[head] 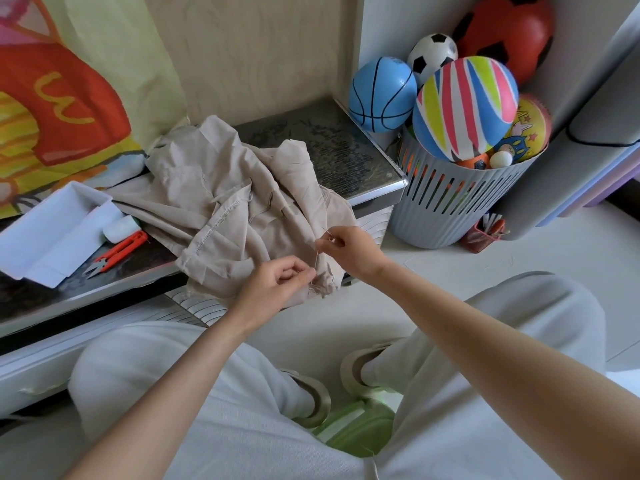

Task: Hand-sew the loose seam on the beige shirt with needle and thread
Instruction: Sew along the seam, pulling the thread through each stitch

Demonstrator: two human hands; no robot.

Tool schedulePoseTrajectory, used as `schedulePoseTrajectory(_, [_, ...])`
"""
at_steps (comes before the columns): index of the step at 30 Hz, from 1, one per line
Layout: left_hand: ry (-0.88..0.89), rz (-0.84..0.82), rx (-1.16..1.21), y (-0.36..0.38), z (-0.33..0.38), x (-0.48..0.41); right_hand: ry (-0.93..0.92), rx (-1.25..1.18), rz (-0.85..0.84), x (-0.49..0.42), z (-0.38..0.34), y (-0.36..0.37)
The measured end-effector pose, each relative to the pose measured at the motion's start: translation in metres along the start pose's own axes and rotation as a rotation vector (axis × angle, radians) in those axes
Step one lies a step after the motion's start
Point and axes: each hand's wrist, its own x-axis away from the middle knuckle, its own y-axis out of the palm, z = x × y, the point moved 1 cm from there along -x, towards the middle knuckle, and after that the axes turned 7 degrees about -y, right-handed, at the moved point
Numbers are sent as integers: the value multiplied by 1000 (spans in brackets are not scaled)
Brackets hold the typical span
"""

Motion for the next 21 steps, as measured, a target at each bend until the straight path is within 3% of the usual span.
schedulePoseTrajectory(9, [-62,201,-29,3,-5,-4,-7,-171,-46,-10,-12,3])
schedulePoseTrajectory(15, [-73,97,-26,2,-6,1,-50,-134,-71,-24,-23,12])
schedulePoseTrajectory(21, [-10,222,-18,-1,0,0,-20,-42,-236,-38,-33,17])
